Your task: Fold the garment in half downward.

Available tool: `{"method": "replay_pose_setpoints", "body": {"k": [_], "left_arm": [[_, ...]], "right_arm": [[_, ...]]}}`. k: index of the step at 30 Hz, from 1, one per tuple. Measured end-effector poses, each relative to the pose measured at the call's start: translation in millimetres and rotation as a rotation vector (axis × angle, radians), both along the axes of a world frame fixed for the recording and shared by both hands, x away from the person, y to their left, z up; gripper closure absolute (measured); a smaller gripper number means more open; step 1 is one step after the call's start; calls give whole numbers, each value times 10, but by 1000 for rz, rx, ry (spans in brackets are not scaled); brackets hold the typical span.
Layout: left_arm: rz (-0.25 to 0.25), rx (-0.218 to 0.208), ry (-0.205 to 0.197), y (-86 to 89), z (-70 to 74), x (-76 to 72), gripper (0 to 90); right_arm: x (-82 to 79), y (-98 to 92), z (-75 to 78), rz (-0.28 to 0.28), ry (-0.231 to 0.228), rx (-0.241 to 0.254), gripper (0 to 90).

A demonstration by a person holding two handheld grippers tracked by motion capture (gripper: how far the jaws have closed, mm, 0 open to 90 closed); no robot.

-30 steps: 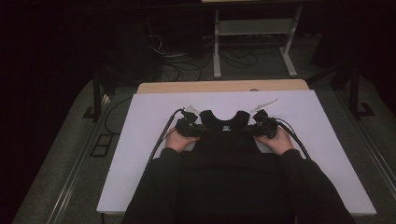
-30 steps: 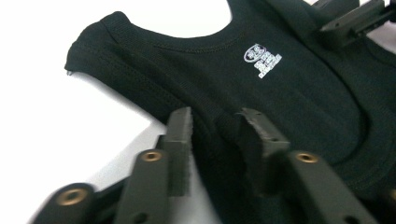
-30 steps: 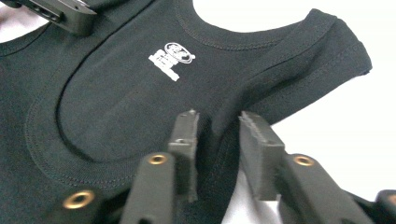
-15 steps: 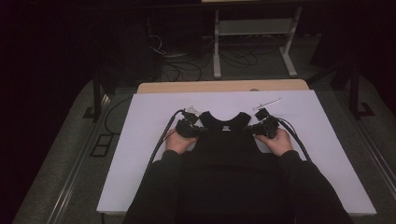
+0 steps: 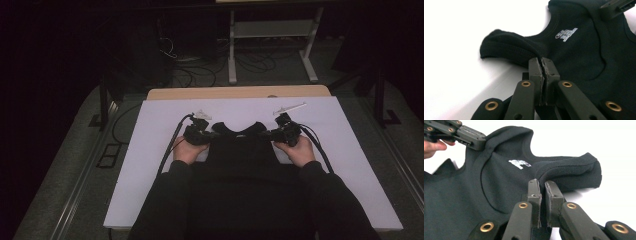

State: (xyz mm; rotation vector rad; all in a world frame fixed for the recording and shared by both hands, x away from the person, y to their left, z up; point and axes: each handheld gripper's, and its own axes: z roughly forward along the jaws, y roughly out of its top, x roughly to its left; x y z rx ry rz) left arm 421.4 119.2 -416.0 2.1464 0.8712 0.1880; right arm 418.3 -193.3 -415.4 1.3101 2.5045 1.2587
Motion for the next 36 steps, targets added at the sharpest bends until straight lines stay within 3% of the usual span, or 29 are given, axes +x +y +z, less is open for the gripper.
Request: {"method": "replay_pose_setpoints", "body": {"k": [8, 13, 22, 25, 28, 31, 36], "left_arm": [[12, -33, -27, 74, 157, -50, 863], [-6, -24, -52, 99, 289, -118, 863], [-6, -43, -55, 158, 415, -212, 863], [-19, -8, -62, 185, 455, -250, 862], [-16, -14, -54, 199, 465, -306, 862], [-33, 14, -55, 201, 464, -362, 862], [-49, 22, -62, 201, 481, -474, 862]], "right_arm": [[-43, 1, 147, -7, -25, 20, 822], [-104, 4, 247, -7, -49, 10, 822], [-238, -8, 422, 15, -80, 18, 822], [-282, -17, 459, 12, -90, 4, 822], [-334, -22, 484, 3, -83, -4, 822], [-398, -21, 493, 7, -78, 7, 823], [-520, 2, 494, 25, -80, -5, 822]]}}
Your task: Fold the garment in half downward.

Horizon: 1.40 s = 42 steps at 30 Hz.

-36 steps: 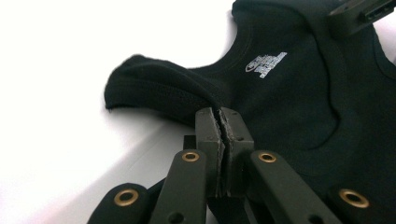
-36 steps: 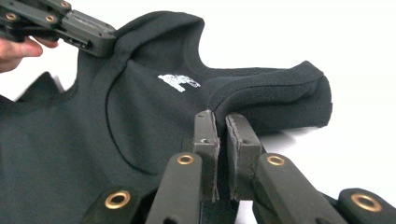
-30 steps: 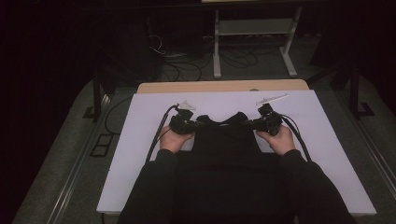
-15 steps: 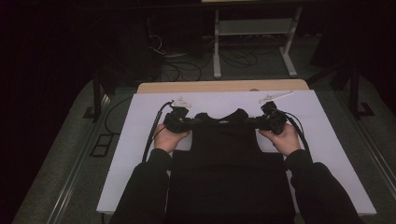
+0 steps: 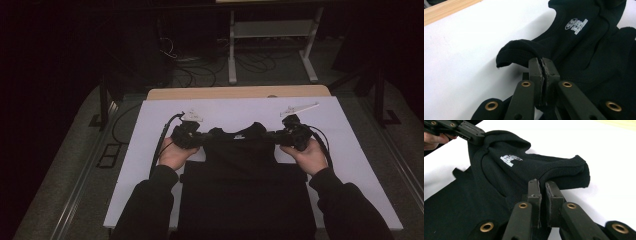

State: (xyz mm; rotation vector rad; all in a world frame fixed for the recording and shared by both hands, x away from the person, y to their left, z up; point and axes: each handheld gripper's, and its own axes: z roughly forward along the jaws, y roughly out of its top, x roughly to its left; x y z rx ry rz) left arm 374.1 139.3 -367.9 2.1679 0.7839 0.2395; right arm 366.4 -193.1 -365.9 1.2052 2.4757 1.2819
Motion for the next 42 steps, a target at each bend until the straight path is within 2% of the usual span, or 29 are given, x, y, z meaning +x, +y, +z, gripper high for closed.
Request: {"method": "replay_pose_setpoints", "body": {"k": [3, 6, 9, 19, 26, 33, 42], "left_arm": [[-5, -13, -3, 10, 10, -72, 862], [-32, -29, -4, 5, 12, -167, 862], [-42, -20, -2, 19, -8, -251, 862], [-30, -102, 3, 109, -170, -466, 862], [-37, -150, -5, 187, -203, -616, 861], [-79, -152, -4, 210, -192, -755, 861], [-124, -107, 14, 191, -266, -923, 861]], "right_arm": [[-80, 2, 17, 9, -2, 3, 822], [-170, 1, 35, 23, -11, 6, 822], [-262, -4, 28, 40, -19, 14, 822], [-484, -11, -112, 68, -13, 3, 822], [-633, -56, -145, 73, -12, 12, 822], [-759, -86, -205, 96, 6, 15, 822], [-906, -112, -254, 107, 45, 12, 822]]}}
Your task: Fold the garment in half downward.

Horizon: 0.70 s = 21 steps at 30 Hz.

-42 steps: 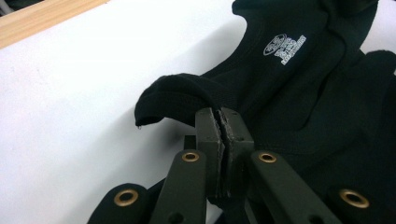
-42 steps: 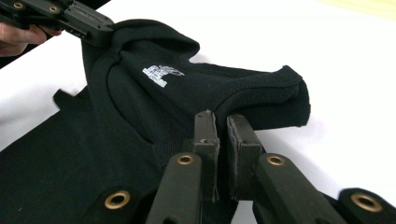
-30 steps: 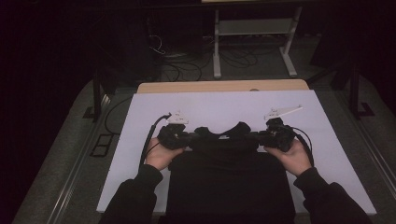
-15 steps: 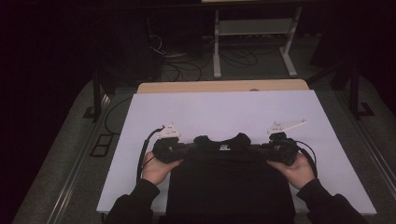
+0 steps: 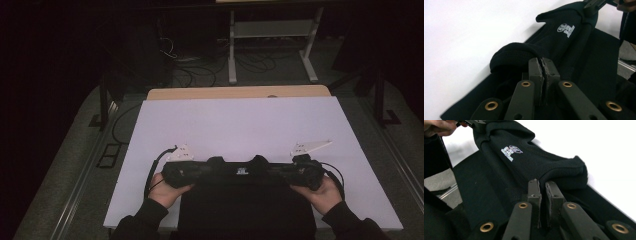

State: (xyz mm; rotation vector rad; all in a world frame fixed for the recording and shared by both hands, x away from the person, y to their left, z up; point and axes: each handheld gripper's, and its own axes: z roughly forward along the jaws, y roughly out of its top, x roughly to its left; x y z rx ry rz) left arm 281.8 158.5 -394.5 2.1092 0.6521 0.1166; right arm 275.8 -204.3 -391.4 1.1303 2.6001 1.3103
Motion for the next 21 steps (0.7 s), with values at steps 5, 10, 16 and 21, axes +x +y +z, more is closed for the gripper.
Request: {"method": "replay_pose_setpoints", "body": {"k": [5, 10, 16, 21], "left_arm": [[-9, 8, 15, 33, -24, -87, 860], [-16, 23, 34, 31, -71, -150, 860], [-41, 65, 56, 13, -131, -213, 860], [-56, 74, 76, 14, -160, -281, 858]], "right_arm": [[-74, 12, -51, 17, 25, -14, 822], [-136, 33, -111, 38, 47, -31, 821], [-182, 75, -183, 55, 72, -53, 821], [-224, 71, -223, 63, 97, -62, 818]]}}
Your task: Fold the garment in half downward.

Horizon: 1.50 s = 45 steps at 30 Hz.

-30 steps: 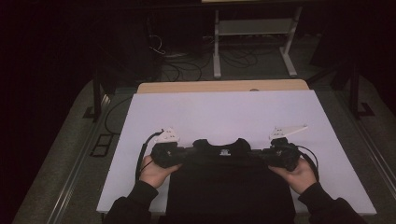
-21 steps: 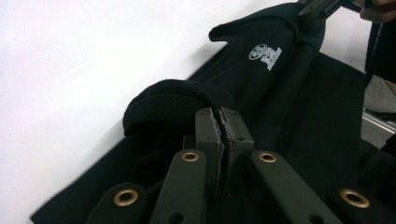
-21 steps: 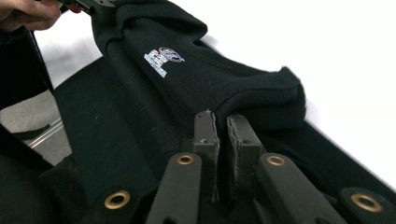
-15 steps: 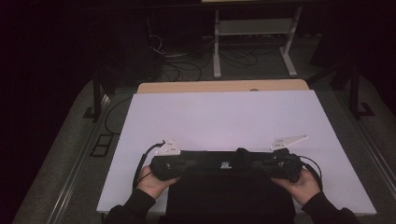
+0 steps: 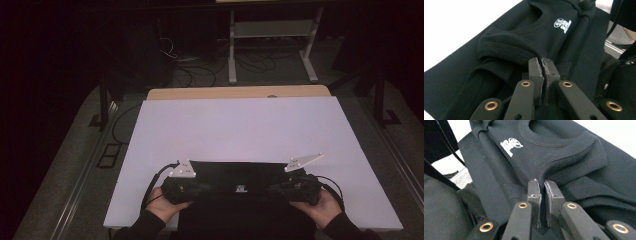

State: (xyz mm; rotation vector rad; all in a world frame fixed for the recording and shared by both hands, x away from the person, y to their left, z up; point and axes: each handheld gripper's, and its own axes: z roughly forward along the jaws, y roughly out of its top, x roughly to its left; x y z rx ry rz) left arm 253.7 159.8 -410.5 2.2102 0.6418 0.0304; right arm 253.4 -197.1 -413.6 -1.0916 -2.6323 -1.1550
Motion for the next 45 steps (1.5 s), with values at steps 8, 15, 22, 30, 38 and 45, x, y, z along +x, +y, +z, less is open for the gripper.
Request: {"method": "replay_pose_setpoints", "body": {"k": [8, 15, 22, 30, 38, 45], "left_arm": [[-22, 22, 41, -9, -52, -74, 856], [-29, 28, 61, -19, -75, -127, 851], [-29, 21, 80, -2, -80, -149, 835], [-54, 50, 35, -18, -66, -216, 622], [-39, 18, 59, 0, -18, -214, 402], [-2, -3, 43, -6, 35, -173, 223]], "right_arm": [[-93, 32, -36, 25, 31, -20, 818], [-133, 10, -77, 37, 55, -21, 815], [-173, 5, -84, 44, 80, -17, 779], [-191, -38, -50, 44, 84, -13, 653], [-189, -115, 18, 8, 29, -24, 423], [-161, -178, 110, -37, -27, 4, 240]]}}
